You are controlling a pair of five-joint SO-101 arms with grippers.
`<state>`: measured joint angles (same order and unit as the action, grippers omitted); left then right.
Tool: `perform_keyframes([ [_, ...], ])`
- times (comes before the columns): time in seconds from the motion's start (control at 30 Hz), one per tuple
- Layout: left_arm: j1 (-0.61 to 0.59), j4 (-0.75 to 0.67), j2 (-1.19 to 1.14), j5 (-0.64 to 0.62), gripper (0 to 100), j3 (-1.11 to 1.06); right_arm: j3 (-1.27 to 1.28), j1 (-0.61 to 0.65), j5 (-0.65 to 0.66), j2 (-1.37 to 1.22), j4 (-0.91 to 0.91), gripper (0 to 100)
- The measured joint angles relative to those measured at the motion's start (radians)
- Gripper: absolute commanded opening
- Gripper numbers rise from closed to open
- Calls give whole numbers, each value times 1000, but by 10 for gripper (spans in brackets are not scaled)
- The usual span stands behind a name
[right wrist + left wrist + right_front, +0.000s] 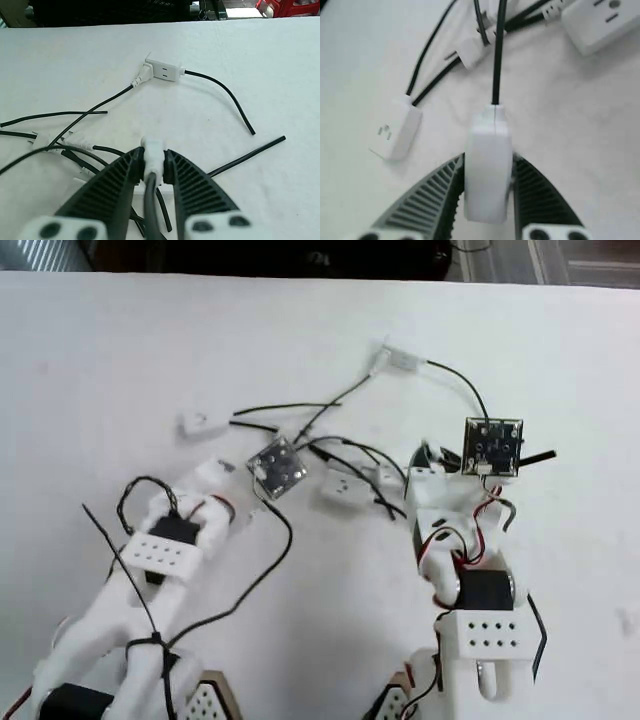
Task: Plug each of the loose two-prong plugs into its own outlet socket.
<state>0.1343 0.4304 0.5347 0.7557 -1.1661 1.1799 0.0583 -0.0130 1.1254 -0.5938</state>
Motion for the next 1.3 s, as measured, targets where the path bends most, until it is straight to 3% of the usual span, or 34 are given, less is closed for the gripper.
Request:
perform_keyframes([
  [0.17,0,114,0,-18,282,28,0,0,0,0,0,17],
  [0.4,-28,265,0,-69,251,155,9,0,0,0,0,17],
  [0.63,-189,259,0,-183,203,321,11,-2,0,0,0,17],
  [0.9,-206,209,-226,-186,250,425,11,0,0,0,0,17],
  [1.13,-170,400,-388,-34,252,546,11,0,0,0,0,17],
  [1.3,-95,425,-431,63,253,559,11,0,0,0,0,17],
])
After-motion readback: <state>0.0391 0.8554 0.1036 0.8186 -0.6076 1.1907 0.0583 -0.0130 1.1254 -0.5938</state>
